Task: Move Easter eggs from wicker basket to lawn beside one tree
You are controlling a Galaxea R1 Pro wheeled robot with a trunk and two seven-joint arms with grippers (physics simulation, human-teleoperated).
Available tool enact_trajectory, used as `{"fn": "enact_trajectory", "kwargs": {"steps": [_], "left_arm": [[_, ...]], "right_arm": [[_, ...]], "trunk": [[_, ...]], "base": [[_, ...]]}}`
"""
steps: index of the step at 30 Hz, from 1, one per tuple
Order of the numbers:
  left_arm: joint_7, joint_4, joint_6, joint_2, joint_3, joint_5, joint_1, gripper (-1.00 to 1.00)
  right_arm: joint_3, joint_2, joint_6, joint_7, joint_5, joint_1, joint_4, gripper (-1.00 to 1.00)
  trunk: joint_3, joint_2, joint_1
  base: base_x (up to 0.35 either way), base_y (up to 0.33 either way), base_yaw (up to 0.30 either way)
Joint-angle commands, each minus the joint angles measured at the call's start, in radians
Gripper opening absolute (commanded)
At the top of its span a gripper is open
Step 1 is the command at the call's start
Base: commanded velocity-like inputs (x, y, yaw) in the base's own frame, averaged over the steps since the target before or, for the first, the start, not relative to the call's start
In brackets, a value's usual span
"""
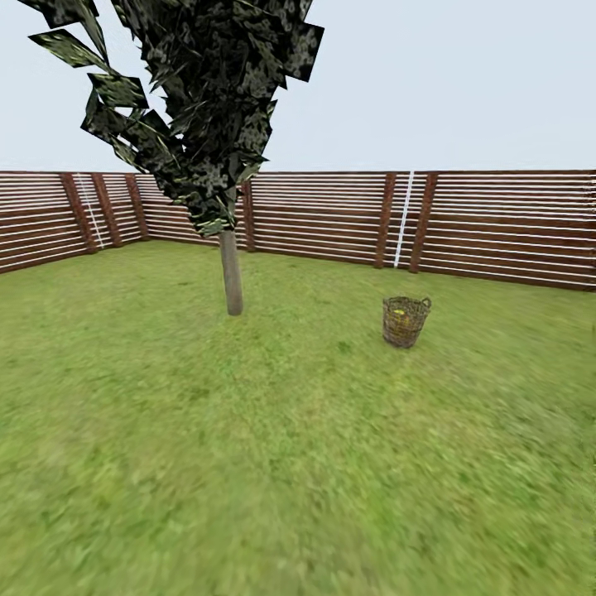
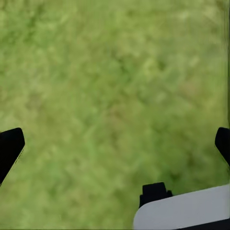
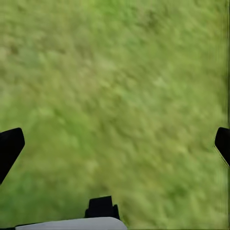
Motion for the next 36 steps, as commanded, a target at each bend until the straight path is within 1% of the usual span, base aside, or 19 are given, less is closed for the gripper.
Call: {"fn": "enact_trajectory", "kwargs": {"steps": [1,13,29,36], "left_arm": [[0.01,-0.002,0.0,0.001,-0.005,-0.01,0.0,1.0],[0.01,-0.002,-0.004,0.001,-0.003,-0.01,0.0,1.0],[0.011,-0.003,-0.005,0.001,-0.003,-0.007,0.0,1.0],[0.011,-0.003,-0.005,0.001,-0.003,-0.007,0.0,1.0]], "right_arm": [[0.001,0.0,-0.001,-0.001,-0.005,0.0,-0.001,1.0],[0.003,-0.002,-0.001,-0.001,-0.005,0.0,-0.001,1.0],[0.007,0.0,0.0,-0.001,-0.004,0.0,-0.002,1.0],[0.007,0.0,-0.001,-0.001,-0.004,0.0,-0.002,1.0]], "trunk": [[0.0,0.0,0.001],[0.008,0.0,0.001],[0.009,0.0,0.001],[0.009,0.0,0.001]], "base": [[0.322,-0.1,-0.237],[0.321,-0.128,-0.241],[0.285,-0.186,-0.239],[0.286,-0.189,-0.045]]}}
